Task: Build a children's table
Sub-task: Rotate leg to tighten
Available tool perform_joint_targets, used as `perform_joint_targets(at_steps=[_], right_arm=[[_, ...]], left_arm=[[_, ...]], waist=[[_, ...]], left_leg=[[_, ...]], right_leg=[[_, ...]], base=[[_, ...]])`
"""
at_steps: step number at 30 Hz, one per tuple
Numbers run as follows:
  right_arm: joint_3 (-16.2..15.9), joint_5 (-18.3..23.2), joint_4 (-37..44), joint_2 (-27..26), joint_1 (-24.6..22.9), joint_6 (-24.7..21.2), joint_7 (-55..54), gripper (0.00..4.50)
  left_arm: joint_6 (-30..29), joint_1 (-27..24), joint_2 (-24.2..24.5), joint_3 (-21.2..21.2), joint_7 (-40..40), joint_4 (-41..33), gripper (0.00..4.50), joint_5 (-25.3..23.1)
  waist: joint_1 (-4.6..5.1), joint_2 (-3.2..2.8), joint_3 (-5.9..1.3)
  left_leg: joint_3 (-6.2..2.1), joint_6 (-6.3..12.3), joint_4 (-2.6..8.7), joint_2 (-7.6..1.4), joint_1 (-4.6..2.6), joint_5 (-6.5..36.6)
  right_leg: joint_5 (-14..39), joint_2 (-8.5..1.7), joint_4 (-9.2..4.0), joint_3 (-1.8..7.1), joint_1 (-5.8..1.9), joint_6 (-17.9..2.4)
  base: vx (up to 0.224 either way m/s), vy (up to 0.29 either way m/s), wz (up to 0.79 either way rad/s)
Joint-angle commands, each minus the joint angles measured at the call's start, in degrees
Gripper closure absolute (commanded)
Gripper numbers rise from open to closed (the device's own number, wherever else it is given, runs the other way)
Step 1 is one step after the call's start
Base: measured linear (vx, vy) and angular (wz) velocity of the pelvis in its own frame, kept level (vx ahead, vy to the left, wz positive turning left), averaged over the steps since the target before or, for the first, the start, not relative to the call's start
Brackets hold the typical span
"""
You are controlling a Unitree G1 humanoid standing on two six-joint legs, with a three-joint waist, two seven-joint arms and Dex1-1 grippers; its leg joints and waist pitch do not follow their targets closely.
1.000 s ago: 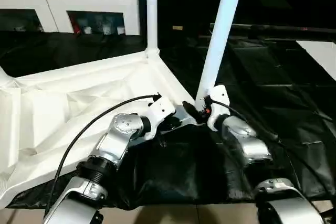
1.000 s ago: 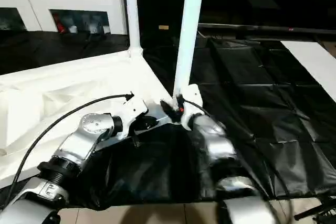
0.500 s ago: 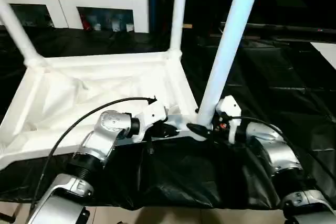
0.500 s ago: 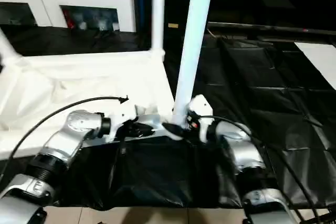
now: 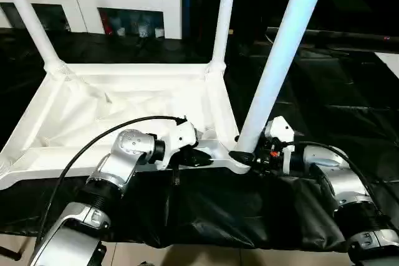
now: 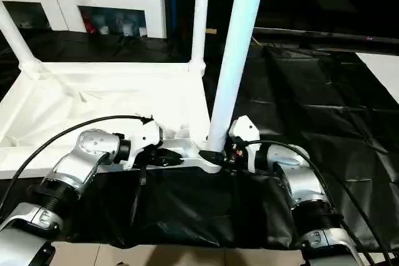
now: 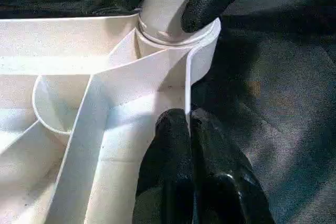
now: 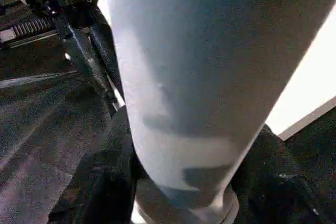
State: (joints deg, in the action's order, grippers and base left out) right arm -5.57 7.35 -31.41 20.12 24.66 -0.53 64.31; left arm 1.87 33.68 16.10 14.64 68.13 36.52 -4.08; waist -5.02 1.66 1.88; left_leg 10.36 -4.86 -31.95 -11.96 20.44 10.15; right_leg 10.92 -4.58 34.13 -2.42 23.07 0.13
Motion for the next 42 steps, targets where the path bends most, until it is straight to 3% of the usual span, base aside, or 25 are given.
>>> perform_joint_targets(at_steps=[1,8,9,10,11,12,15,17,19,24,27,28,29,34,37,39,40,42], right_arm=[[-4.03,0.34,0.83,-0.54,-1.97,-1.03,4.49,2.51],[-3.34,-0.29,0.04,-3.23,-2.48,-2.97,-0.7,2.51],[-2.99,-1.3,-1.13,-4.24,-2.09,-3.3,-4.11,2.51],[-1.88,-3.96,-4.99,-7.39,-0.68,-4.13,-14.21,2.51],[-1.81,-4.13,-5.24,-7.6,-0.59,-4.18,-14.88,2.51],[-1.39,-4.63,-6.4,-8.88,-0.16,-3.91,-17.99,2.51],[-0.91,-5.29,-8.18,-11.36,0.67,-3.87,-22.88,2.52],[0.29,-6.17,-11.69,-16.29,3.33,-4.95,-32.52,2.52],[1.17,-6.38,-14.23,-19.23,5.49,-4.89,-38.15,2.52],[-0.27,-8.6,-17.77,-22.97,9.22,-2.13,-42.04,2.52],[1.01,-6.2,-17.96,-23.17,9.68,-1.13,-39.54,2.52],[1.93,-5.49,-18.27,-23.15,9.85,-1.12,-39.07,2.17],[1.93,-5.49,-18.27,-23.15,9.85,-1.12,-39.07,2.17],[2.22,-5.36,-17.89,-20.79,9.38,-0.05,-36.7,1.55],[1.24,-5.33,-16.0,-17.84,7.92,1.8,-32.16,1.55],[0.83,-4.97,-14.72,-16.37,6.94,2.43,-28.74,1.55],[0.47,-4.67,-13.33,-14.8,5.91,2.74,-25.18,1.55],[-0.09,-4.39,-11.81,-13.11,4.81,2.76,-21.77,1.55]], left_arm=[[0.98,1.17,0.02,-0.88,-1.19,0.64,4.5,1.79],[-1.29,0.74,-1.36,-1.42,-6.84,-0.39,4.5,0.32],[-2.44,0.36,-2.0,-1.35,-7.94,-1.24,4.5,0.11],[-4.93,-0.61,-4.03,-1.18,-11.38,-2.95,4.5,-0.59],[-5.1,-0.67,-4.16,-1.17,-11.6,-3.06,4.5,-0.64],[-5.92,-0.94,-5.04,-1.12,-12.87,-3.4,4.5,-0.87],[-7.31,-1.1,-6.84,-1.19,-15.68,-3.44,4.5,-1.33],[-9.48,-0.53,-10.66,-0.94,-20.83,-2.71,4.5,-2.23],[-10.74,-0.24,-12.71,0.01,-22.84,-2.79,4.5,-2.76],[-11.18,0.81,-15.69,1.6,-24.79,-2.65,4.5,-4.0],[-10.57,1.21,-15.05,1.64,-24.48,-2.37,4.5,-3.91],[-10.44,1.1,-14.59,1.47,-24.15,-2.58,4.5,-4.02],[-10.44,1.1,-14.59,1.47,-24.15,-2.58,4.5,-4.02],[-8.85,0.71,-12.1,1.18,-21.42,-2.85,4.5,-3.92],[-7.39,0.3,-9.96,1.0,-17.46,-3.28,4.5,-2.79],[-6.97,0.25,-8.96,0.86,-15.87,-3.27,4.5,-2.41],[-6.3,0.32,-8.01,0.74,-14.09,-3.17,4.5,-1.98],[-5.74,0.41,-7.06,0.58,-12.23,-3.15,4.5,-1.45]], waist=[[0.04,0.52,-2.8],[0.01,0.53,-2.77],[0.16,0.43,-2.62],[0.55,0.58,-2.43],[0.81,0.6,-2.29],[1.19,0.55,-2.18],[2.12,0.54,-2.18],[2.46,0.69,-2.23],[3.22,0.62,-2.09],[3.2,0.87,-2.2],[3.1,0.78,-2.26],[3.07,0.78,-2.31],[3.08,0.74,-2.27],[3.06,0.74,-2.28],[2.87,0.8,-2.44],[2.65,0.83,-2.5],[2.56,0.37,-2.5],[2.29,0.59,-2.7]], left_leg=[[0.3,3.9,2.94,-1.24,-0.24,10.52],[0.25,3.71,2.98,-1.22,-0.18,10.31],[0.19,2.93,3.14,-1.22,-0.36,11.69],[0.11,1.92,3.42,-1.2,-0.29,13.26],[-0.04,1.13,3.58,-1.14,-0.13,14.05],[-0.31,0.16,3.87,-1.01,-0.2,16.32],[-0.49,-0.38,3.88,-0.95,-0.63,19.3],[-0.41,-0.14,3.83,-0.96,-0.6,19.49],[-0.72,-0.85,3.95,-0.74,-0.46,20.77],[-0.52,0.45,3.75,-0.67,-0.51,21.11],[-0.48,0.89,3.83,-0.72,-0.27,20.24],[-0.47,0.98,3.83,-0.75,-0.24,19.97],[-0.47,0.97,3.86,-0.79,-0.22,19.99],[-0.43,1.17,3.89,-0.79,-0.13,19.83],[-0.36,1.66,3.75,-0.82,-0.05,18.74],[-0.09,2.35,3.59,-0.9,-0.14,17.38],[-0.11,2.34,3.62,-0.94,-0.21,16.98],[0.06,3.08,3.36,-1.02,-0.29,15.14]], right_leg=[[7.36,-2.77,-3.48,1.73,-2.84,-13.13],[7.42,-2.8,-3.44,1.71,-2.84,-13.04],[10.04,-2.9,-3.74,1.76,-2.59,-12.57],[13.03,-2.92,-3.99,1.8,-2.48,-11.93],[15.26,-2.98,-4.05,1.76,-2.52,-11.29],[21.03,-3.08,-4.67,1.61,-2.53,-9.41],[23.45,-2.87,-5.24,1.71,-1.98,-8.36],[23.21,-2.84,-5.17,1.91,-1.7,-8.3],[27.52,-2.93,-5.6,1.54,-1.68,-7.14],[26.45,-2.83,-5.88,1.68,-1.36,-6.38],[24.44,-2.79,-5.66,1.7,-1.55,-6.67],[23.68,-2.81,-5.57,1.73,-1.59,-6.95],[23.49,-2.8,-5.53,1.72,-1.55,-7.11],[22.4,-2.8,-5.44,1.7,-1.68,-7.72],[21.09,-2.91,-5.34,1.77,-1.84,-8.02],[17.57,-2.78,-5.03,1.89,-1.84,-9.21],[16.57,-2.81,-4.89,1.91,-1.86,-9.66],[12.74,-2.72,-4.54,1.86,-2.09,-10.92]], base=[[0.0,0.0,0.0],[0.0,0.0,0.0],[0.0,0.0,0.0],[0.0,0.0,0.0],[0.0,0.0,0.0],[0.0,0.0,0.0],[0.0,0.0,0.0],[0.0,0.0,0.0],[0.0,0.0,0.0],[0.0,0.0,0.0],[0.0,0.0,0.0],[0.0,0.0,0.0],[0.0,0.0,0.0],[0.0,0.0,0.0],[0.0,0.0,0.0],[0.0,0.0,0.0],[0.0,0.0,0.0],[0.0,0.0,0.0]])
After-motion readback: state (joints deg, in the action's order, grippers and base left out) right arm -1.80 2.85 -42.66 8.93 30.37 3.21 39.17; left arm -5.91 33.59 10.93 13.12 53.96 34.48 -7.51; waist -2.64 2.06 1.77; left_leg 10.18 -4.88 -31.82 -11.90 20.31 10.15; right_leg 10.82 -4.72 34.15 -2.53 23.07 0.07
